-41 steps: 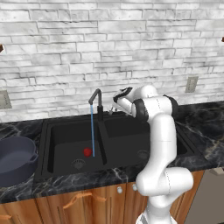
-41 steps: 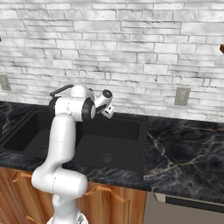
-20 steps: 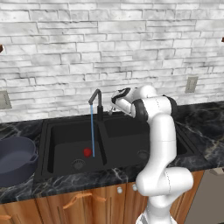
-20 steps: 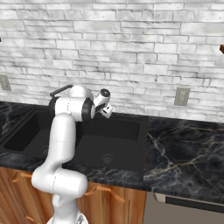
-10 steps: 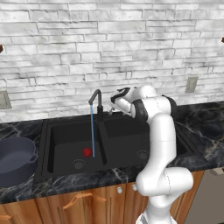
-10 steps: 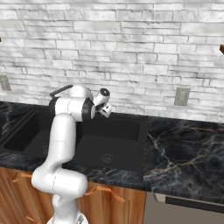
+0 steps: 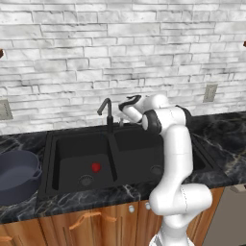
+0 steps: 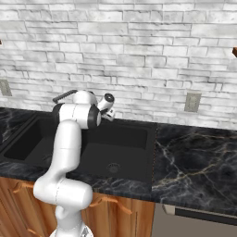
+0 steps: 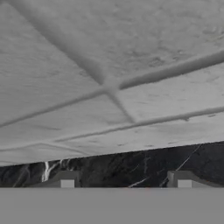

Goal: Dump the tomato from the pot into the sink. Then turn on the water and wash the tomato. Then turn off the water and put the tomato back in the pot.

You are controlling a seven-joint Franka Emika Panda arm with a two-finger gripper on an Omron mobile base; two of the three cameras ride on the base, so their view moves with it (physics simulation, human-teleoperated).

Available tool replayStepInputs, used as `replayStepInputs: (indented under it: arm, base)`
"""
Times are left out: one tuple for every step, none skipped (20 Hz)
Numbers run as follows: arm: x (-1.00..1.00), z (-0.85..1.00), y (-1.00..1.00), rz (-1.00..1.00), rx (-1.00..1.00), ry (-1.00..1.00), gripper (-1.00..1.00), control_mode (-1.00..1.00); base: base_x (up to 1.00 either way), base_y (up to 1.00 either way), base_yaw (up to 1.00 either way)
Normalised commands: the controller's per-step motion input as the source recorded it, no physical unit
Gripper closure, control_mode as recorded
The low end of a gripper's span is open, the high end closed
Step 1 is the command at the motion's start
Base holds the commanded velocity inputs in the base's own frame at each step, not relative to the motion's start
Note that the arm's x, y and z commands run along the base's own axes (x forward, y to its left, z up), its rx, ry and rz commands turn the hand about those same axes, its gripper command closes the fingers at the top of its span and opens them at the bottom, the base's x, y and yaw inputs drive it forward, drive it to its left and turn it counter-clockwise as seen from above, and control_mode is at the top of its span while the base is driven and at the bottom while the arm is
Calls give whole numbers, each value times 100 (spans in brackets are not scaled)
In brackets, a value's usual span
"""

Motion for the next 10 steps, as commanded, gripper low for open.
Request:
replayStepInputs:
  arm:
    - [70,46,81,7,0,-3,-100,-100]
    - [66,41,79,6,0,-2,-100,-100]
    - [61,35,60,4,0,0,-100,-100]
    - [54,34,51,2,0,0,-100,-100]
    - [34,33,19,0,-4,0,-100,-100]
    - [15,43,0,0,-13,0,-100,-100]
    - [0,51,0,0,-21,0,-100,-100]
    - [0,53,-18,-3,-22,0,-100,-100]
    - [-8,57,-39,-6,-22,6,-100,-100]
    - [-19,56,-45,-6,-21,9,-100,-100]
  base:
    - [0,0,0]
    - [0,0,0]
    - [0,0,0]
    - [0,0,0]
    - [0,0,0]
    - [0,0,0]
    - [0,0,0]
    - [0,0,0]
    - [0,0,0]
    - [0,0,0]
